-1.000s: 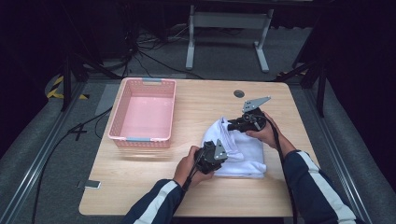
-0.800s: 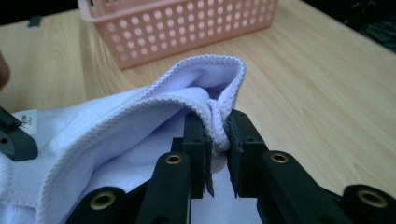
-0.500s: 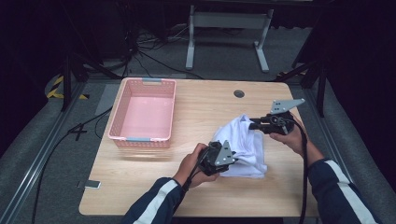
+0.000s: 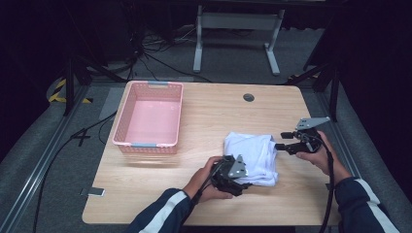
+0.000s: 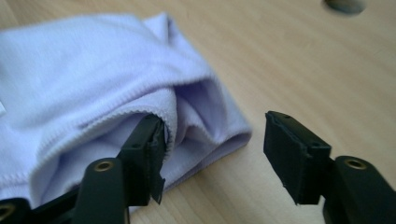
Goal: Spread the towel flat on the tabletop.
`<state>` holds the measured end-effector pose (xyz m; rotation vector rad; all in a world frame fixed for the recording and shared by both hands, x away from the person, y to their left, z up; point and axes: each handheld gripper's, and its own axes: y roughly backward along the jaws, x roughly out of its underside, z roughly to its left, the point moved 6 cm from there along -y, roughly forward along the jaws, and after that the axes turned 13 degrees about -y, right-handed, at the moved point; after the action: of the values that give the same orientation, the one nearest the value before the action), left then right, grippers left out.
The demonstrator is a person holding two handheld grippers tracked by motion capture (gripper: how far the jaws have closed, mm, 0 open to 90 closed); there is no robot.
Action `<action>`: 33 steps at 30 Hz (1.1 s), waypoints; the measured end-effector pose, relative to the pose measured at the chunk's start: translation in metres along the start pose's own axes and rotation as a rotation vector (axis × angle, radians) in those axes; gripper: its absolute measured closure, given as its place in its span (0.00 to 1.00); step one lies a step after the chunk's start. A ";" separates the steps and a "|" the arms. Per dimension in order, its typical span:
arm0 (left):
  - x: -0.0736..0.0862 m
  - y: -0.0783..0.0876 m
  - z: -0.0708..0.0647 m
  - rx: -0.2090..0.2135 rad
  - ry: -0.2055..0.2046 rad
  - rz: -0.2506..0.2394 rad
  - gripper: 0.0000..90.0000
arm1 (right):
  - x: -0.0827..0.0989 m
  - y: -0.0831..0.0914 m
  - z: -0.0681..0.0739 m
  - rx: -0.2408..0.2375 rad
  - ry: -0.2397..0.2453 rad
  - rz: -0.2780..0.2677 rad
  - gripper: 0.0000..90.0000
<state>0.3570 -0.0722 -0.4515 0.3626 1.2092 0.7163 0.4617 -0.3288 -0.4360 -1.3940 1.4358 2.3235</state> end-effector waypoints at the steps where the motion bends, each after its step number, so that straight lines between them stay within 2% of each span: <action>1: 0.006 0.006 0.002 -0.028 0.018 0.016 0.34 | -0.005 0.006 0.005 0.016 0.011 -0.026 0.42; 2: 0.012 0.010 0.004 -0.054 0.032 0.029 0.33 | -0.011 0.011 0.010 0.020 0.015 -0.062 0.42; 3: 0.020 0.014 0.006 -0.068 0.051 0.028 0.32 | -0.014 0.013 0.017 0.002 0.015 -0.081 0.42; 4: 0.027 0.014 0.008 -0.065 0.072 0.041 0.33 | -0.019 0.015 0.026 -0.003 0.032 -0.098 0.42; 5: 0.027 0.014 0.008 -0.065 0.072 0.041 0.32 | -0.019 0.015 0.026 -0.003 0.032 -0.098 0.42; 6: 0.037 0.009 0.008 -0.045 0.110 0.068 0.33 | -0.026 0.010 0.042 -0.010 0.041 -0.118 0.41; 7: 0.040 0.006 0.007 -0.029 0.106 0.065 0.35 | -0.028 0.006 0.049 -0.014 0.052 -0.111 0.43; 8: 0.040 0.006 0.007 -0.029 0.106 0.065 0.37 | -0.028 -0.001 0.055 0.004 0.069 -0.095 0.44; 9: 0.042 0.001 0.004 -0.017 0.108 0.072 0.37 | -0.028 -0.001 0.055 0.004 0.069 -0.095 0.44; 10: 0.043 -0.006 0.000 0.014 0.082 0.088 0.41 | -0.025 -0.019 0.062 0.011 0.087 -0.053 0.45; 11: 0.043 -0.006 0.000 0.014 0.082 0.088 0.42 | -0.025 -0.019 0.062 0.011 0.087 -0.053 0.45; 12: 0.043 -0.012 -0.003 0.008 0.067 0.106 0.42 | -0.022 -0.027 0.062 0.023 0.097 -0.033 0.45; 13: 0.043 -0.014 -0.004 0.003 0.062 0.114 0.46 | -0.015 -0.040 0.057 0.061 0.108 0.018 0.49; 14: 0.043 -0.016 -0.004 -0.003 0.053 0.121 0.63 | -0.005 -0.051 0.050 0.061 0.091 0.074 0.56; 15: 0.044 -0.020 -0.004 -0.019 0.052 0.138 0.68 | 0.003 -0.055 0.043 0.086 0.096 0.106 0.58; 18: 0.043 -0.021 -0.005 -0.030 0.038 0.151 0.77 | 0.010 -0.055 0.036 0.080 0.080 0.109 0.60; 19: 0.042 -0.021 -0.007 -0.042 0.013 0.174 0.78 | 0.015 -0.050 0.031 0.086 0.047 0.112 0.66; 21: 0.042 -0.020 -0.008 -0.047 0.030 0.184 0.78 | 0.017 -0.048 0.028 0.103 0.051 0.120 0.66; 23: 0.042 -0.017 -0.010 -0.011 0.046 0.158 0.77 | 0.021 -0.042 0.022 0.102 0.018 0.114 0.64; 24: 0.041 -0.015 -0.012 0.028 0.051 0.135 0.74 | 0.024 -0.041 0.021 0.095 0.000 0.121 0.65; 26: 0.040 -0.011 -0.015 0.051 0.075 0.119 0.60 | 0.027 -0.040 0.018 0.102 -0.019 0.117 0.64; 27: 0.040 -0.011 -0.015 0.051 0.075 0.119 0.54 | 0.027 -0.040 0.018 0.102 -0.019 0.117 0.64; 28: 0.040 -0.010 -0.015 0.041 0.088 0.112 0.54 | 0.026 -0.039 0.019 0.105 -0.010 0.114 0.63; 29: 0.040 -0.008 -0.014 0.029 0.106 0.109 0.50 | 0.024 -0.037 0.019 0.123 0.008 0.105 0.64; 30: 0.039 -0.008 -0.012 0.023 0.115 0.097 0.45 | 0.019 -0.032 0.021 0.120 0.013 0.065 0.70; 31: 0.039 -0.006 -0.011 0.015 0.134 0.084 0.42 | 0.015 -0.029 0.022 0.103 0.008 0.035 0.73; 33: 0.037 -0.007 -0.008 -0.005 0.150 0.058 0.38 | -0.001 -0.019 0.025 0.099 0.020 -0.070 0.72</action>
<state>0.3581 -0.0530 -0.4848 0.3457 1.3421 0.8078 0.4550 -0.2997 -0.4447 -1.4202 1.4607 2.1720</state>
